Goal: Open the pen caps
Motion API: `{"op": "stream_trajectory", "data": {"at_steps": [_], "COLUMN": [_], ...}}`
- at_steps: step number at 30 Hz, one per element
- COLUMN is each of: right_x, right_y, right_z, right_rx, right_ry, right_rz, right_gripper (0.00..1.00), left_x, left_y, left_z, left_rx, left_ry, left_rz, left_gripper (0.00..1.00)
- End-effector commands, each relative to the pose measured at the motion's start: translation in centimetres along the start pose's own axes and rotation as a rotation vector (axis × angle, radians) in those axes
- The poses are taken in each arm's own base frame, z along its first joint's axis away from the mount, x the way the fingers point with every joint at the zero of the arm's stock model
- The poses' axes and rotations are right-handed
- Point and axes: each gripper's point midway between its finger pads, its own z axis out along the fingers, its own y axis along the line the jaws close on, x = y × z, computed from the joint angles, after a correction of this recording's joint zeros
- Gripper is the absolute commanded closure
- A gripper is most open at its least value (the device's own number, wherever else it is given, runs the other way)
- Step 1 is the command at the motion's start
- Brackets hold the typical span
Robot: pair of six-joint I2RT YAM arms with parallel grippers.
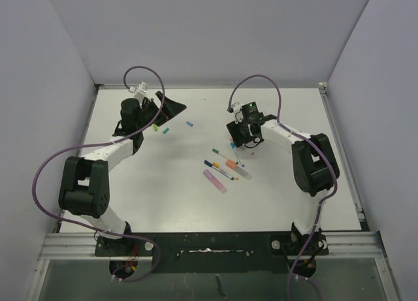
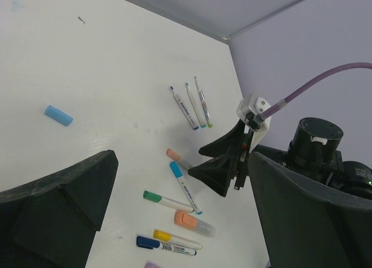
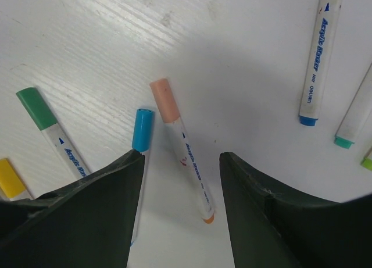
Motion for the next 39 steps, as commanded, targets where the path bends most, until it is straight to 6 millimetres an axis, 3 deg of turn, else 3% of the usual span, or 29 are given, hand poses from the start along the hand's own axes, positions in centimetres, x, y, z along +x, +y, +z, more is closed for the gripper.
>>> {"op": "stream_trajectory", "data": {"at_steps": [1,20,25,29,33,39], "right_x": [0.0,2.3,2.8,3.0,1.5,-4.1], "right_y": [-0.5,-0.5,-0.5,-0.5,-0.9,-1.0], "right_z": [0.5,2.7,2.9,3.0,2.5,-0.8], "right_rx": [0.015,0.01,0.004,0.006,0.011,0.026], "right_ry": [0.002,0.076,0.096,0.111,0.074,-0.131], "right_rz": [0.013,0.031,0.033,0.032,0.023,-0.009], "right_gripper": [0.45,0.51,0.64,0.84,1.0,1.0], "left_x": [-2.0,-1.5,-1.5,-1.5,-1.2,2.3], "left_y": [-2.7,-1.9,-1.7,-1.8,-1.7,-3.0], "left_z": [-0.7,-0.9,-0.9,-0.9,-0.6,0.9], "left_rx": [0.081,0.07,0.067,0.066,0.057,0.059], "left_ry": [-0.054,-0.05,-0.049,-0.046,-0.033,0.028], "left_rz": [0.047,0.029,0.025,0.024,0.019,0.005], "left_gripper": [0.02,0.02,0.02,0.02,0.02,0.02]}}
